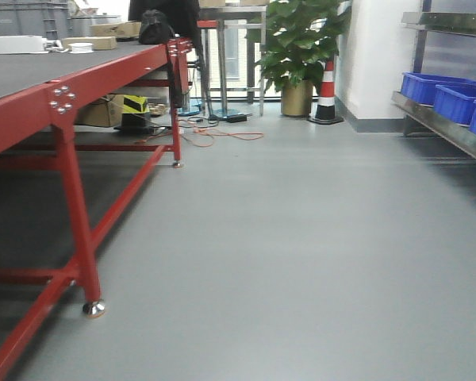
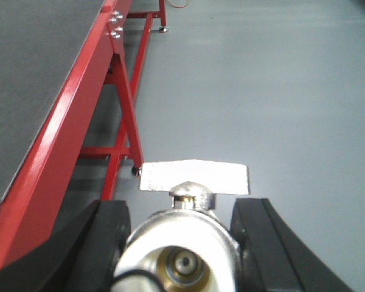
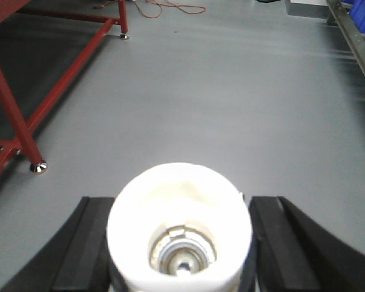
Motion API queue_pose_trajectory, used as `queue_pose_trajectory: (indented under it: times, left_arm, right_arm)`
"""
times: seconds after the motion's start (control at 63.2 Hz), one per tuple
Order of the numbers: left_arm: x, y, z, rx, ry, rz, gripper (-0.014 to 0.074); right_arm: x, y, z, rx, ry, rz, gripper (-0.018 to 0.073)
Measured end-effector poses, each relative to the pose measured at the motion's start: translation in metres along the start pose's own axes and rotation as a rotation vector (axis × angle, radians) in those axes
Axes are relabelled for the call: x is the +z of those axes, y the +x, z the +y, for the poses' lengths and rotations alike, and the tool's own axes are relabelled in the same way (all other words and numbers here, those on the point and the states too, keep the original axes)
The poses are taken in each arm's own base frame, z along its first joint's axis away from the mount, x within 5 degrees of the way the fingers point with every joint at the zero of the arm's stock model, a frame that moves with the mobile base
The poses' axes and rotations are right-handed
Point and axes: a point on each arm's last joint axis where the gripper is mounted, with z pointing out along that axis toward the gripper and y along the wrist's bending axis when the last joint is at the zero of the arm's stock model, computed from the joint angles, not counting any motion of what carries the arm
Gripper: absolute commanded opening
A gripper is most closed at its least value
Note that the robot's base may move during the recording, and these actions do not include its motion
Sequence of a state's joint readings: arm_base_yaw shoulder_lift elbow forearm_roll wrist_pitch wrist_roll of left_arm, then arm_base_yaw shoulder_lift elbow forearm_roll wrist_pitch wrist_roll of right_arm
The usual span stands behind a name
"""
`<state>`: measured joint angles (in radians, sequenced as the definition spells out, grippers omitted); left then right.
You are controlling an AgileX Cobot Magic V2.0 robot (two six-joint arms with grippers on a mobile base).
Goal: Place valve from conveyor to right shelf box
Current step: 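Drive the base away from the conveyor toward the shelf rack, holding the valve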
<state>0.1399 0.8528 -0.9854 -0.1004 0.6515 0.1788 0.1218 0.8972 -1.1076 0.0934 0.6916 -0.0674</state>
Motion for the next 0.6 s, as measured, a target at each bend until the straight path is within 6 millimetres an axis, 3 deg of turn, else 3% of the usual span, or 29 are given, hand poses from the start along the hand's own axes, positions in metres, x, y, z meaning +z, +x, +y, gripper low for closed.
queue_pose_trajectory:
  times: [0.602]
  left_arm:
    - [0.0000,0.0000,0.0000,0.000,0.000,0.000,-0.0111]
  right_arm:
    - [0.0000,0.0000,0.0000,0.000,0.000,0.000,-0.0151]
